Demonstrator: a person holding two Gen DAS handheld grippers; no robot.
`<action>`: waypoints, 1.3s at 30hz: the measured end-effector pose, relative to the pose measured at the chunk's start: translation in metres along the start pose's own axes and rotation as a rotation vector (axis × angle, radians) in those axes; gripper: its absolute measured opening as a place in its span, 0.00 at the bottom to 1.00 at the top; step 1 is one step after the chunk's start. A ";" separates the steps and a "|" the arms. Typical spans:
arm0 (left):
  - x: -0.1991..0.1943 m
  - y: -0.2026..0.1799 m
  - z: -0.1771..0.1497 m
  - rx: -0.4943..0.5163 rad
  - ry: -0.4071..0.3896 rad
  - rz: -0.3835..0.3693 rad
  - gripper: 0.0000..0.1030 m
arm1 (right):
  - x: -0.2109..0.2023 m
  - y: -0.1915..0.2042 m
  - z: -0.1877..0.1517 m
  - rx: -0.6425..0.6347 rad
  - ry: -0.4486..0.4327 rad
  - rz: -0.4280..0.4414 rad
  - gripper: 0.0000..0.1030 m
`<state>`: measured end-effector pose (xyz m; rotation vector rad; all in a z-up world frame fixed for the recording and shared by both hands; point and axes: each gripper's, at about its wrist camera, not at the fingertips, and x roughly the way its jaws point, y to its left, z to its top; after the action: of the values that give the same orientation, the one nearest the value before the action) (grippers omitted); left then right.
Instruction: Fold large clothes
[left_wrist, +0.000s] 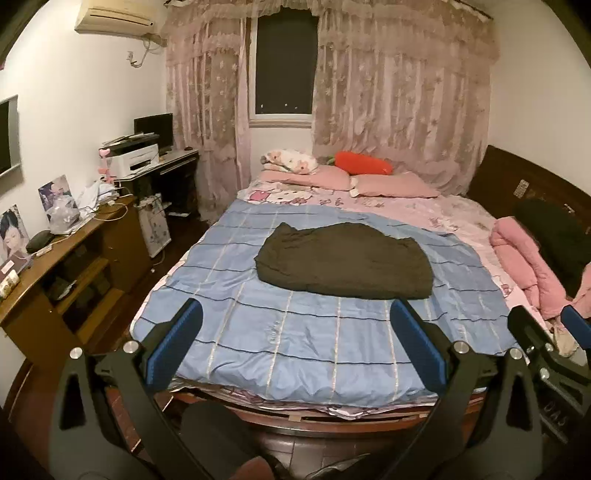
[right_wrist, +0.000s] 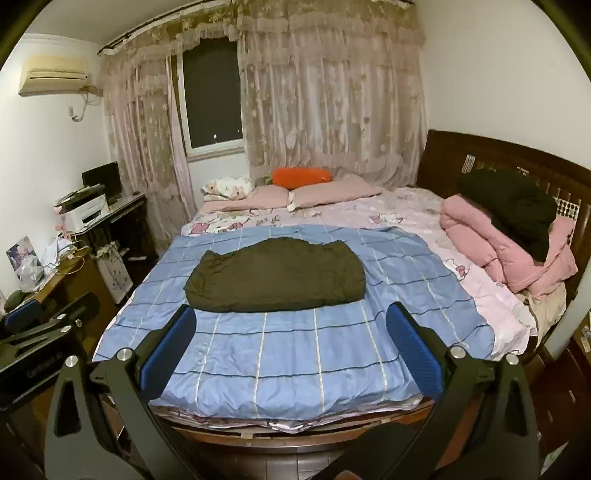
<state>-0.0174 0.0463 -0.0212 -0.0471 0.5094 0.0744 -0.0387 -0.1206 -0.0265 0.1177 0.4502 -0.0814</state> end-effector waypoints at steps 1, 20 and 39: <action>-0.001 0.000 0.000 0.002 -0.002 -0.002 0.98 | 0.000 0.002 -0.001 -0.008 0.004 0.005 0.99; 0.001 -0.009 -0.004 0.013 0.006 -0.010 0.98 | -0.001 0.007 -0.006 -0.005 0.023 0.017 0.99; 0.004 -0.006 -0.004 0.013 0.008 -0.009 0.98 | -0.001 0.009 -0.004 -0.009 0.027 0.021 0.99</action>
<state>-0.0155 0.0403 -0.0268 -0.0366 0.5171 0.0617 -0.0408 -0.1113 -0.0290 0.1144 0.4758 -0.0567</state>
